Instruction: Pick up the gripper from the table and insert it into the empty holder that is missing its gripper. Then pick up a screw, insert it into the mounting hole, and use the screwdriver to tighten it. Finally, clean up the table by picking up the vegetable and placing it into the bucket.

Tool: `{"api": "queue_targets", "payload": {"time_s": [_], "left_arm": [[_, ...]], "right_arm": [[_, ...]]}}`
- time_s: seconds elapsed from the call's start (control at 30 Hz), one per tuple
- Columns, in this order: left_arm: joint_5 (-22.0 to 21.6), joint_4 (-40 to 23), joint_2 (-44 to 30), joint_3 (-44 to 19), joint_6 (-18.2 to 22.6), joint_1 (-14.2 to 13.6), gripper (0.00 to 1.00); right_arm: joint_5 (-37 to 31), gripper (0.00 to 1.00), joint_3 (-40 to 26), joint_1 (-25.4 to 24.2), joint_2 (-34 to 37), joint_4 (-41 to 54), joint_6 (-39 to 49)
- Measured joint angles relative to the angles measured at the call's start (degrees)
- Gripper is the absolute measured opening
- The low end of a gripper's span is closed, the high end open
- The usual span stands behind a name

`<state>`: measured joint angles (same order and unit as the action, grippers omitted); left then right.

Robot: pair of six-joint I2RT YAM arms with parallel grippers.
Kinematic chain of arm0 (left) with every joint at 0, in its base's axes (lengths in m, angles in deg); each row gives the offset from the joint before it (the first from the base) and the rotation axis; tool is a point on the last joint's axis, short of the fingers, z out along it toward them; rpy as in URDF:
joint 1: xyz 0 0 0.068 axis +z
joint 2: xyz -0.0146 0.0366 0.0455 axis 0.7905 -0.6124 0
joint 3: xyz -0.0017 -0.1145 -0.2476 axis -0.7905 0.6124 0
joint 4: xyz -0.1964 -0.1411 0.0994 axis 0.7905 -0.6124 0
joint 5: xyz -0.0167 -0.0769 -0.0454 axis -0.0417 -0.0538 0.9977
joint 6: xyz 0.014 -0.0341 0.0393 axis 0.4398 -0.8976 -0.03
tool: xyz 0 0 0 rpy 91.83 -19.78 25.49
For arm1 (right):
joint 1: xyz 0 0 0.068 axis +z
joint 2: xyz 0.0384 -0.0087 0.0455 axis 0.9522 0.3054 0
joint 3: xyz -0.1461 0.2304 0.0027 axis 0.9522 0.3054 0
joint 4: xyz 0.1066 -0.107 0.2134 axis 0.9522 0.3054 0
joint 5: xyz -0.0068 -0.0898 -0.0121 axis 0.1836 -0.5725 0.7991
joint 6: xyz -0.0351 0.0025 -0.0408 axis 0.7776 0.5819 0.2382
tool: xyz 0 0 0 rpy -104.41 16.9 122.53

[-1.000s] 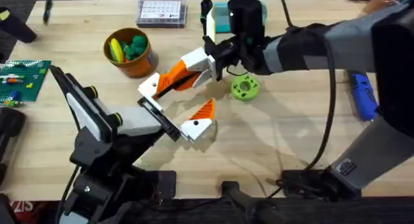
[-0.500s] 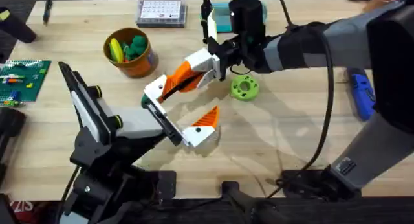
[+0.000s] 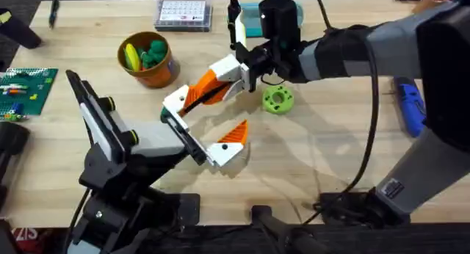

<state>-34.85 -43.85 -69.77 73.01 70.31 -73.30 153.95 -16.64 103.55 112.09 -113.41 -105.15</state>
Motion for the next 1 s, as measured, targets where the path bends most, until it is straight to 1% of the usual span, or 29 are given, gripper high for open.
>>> {"api": "queue_targets", "payload": {"time_s": [0.07,0.3,0.4,0.47,0.53,0.63,0.87,1.0], "left_arm": [[0.0,0.0,0.0,0.0,0.0,0.0,0.99],[0.1,0.0,0.0,0.0,0.1,0.0,0.99],[0.3,0.0,0.0,0.0,0.2,0.0,0.99],[2.1,0.1,0.0,0.0,0.4,-0.1,0.99],[3.0,0.1,0.0,0.0,0.6,-0.3,0.99],[3.3,0.1,0.0,0.0,1.0,-0.3,0.99],[3.5,0.2,0.0,0.0,1.8,-0.3,0.99],[3.5,0.1,0.0,0.0,1.9,-0.3,0.99]], "right_arm": [[0.0,0.096,0.0,0.1,0.0,0.1,-0.1],[0.0,0.111,0.0,0.1,0.0,0.1,0.0],[0.0,0.143,0.0,0.1,0.0,0.2,-0.1],[0.0,0.179,0.0,0.3,0.0,0.3,0.0],[0.0,0.232,0.0,0.6,0.1,0.4,0.0],[0.0,0.31,0.0,0.6,0.1,0.4,0.0],[0.0,0.427,0.0,0.6,0.2,0.3,0.1],[0.0,0.456,0.0,0.3,0.7,0.3,0.2]]}}
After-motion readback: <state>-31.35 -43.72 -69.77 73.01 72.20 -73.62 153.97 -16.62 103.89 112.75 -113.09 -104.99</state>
